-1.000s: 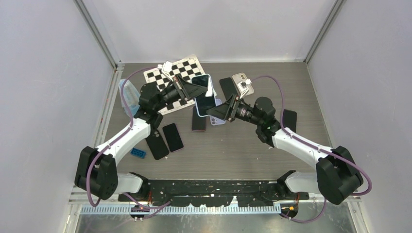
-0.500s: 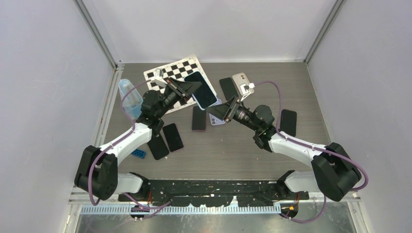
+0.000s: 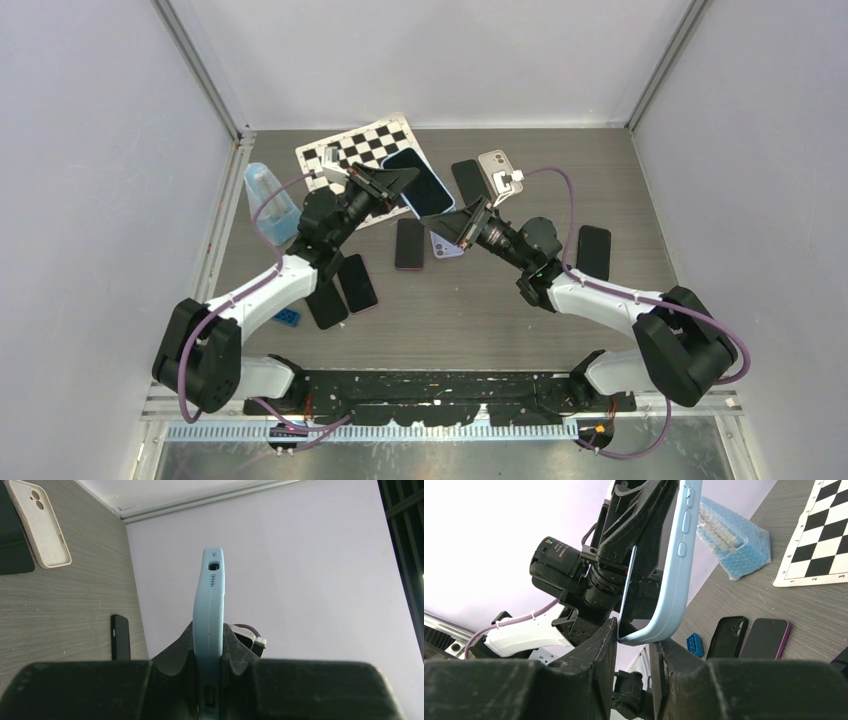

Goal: Take the phone out of the phone case
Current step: Remove the phone case from the phone.

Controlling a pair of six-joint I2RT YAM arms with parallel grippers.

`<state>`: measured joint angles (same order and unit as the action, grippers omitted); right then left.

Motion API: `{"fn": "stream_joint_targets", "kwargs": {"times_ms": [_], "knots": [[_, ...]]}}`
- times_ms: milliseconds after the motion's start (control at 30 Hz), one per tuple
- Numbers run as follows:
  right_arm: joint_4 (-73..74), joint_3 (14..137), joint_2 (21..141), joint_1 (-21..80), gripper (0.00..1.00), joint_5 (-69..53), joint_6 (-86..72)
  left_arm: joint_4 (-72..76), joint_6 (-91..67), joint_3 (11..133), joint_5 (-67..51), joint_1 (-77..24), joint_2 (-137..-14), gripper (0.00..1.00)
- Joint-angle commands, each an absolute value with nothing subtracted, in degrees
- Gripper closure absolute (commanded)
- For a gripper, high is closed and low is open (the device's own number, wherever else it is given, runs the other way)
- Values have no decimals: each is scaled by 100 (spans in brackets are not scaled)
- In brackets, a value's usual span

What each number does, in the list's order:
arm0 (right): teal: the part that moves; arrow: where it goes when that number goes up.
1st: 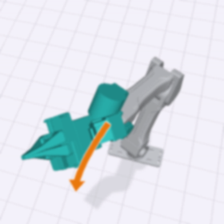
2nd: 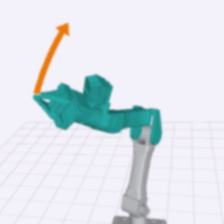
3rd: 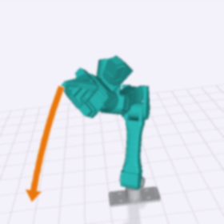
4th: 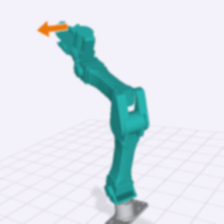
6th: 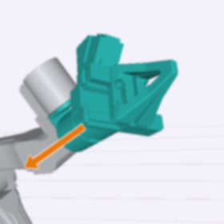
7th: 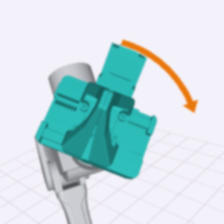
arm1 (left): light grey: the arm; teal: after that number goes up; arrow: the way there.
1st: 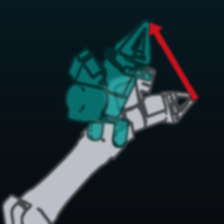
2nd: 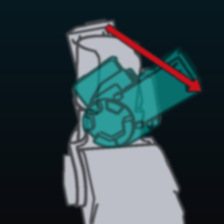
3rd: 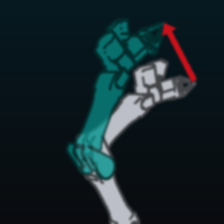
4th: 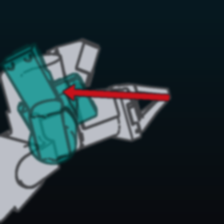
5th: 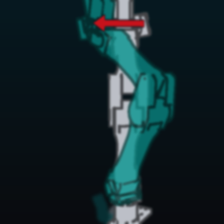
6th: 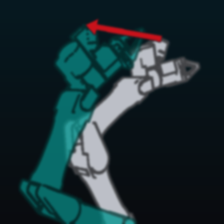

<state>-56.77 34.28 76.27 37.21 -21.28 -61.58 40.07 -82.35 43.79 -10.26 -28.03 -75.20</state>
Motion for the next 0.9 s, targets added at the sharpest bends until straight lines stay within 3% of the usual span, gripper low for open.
{"fn": "stream_joint_targets", "kwargs": {"times_ms": [0, 133, 167, 300, 867], "knots": [[-5938, 3604, 7631, 3762, 73, -1891, -5922, 4441, -8430, 4558, -945, -2918, -7326, 100], [-5648, 3616, 7587, 3797, 97, -1930, -5438, 3479, -8826, 4707, -982, -2918, -7227, 100], [-5545, 3614, 7559, 3810, 98, -1936, -5238, 3043, -8928, 4816, -1058, -2918, -7207, 100], [-5208, 3628, 7471, 3838, 99, -2095, -4617, 1620, -9120, 5114, -1230, -2918, -7133, 100], [-4003, 3774, 7106, 3853, 99, -2356, -3405, 1603, -9598, 5418, -2105, -2900, -7692, 100]]}}
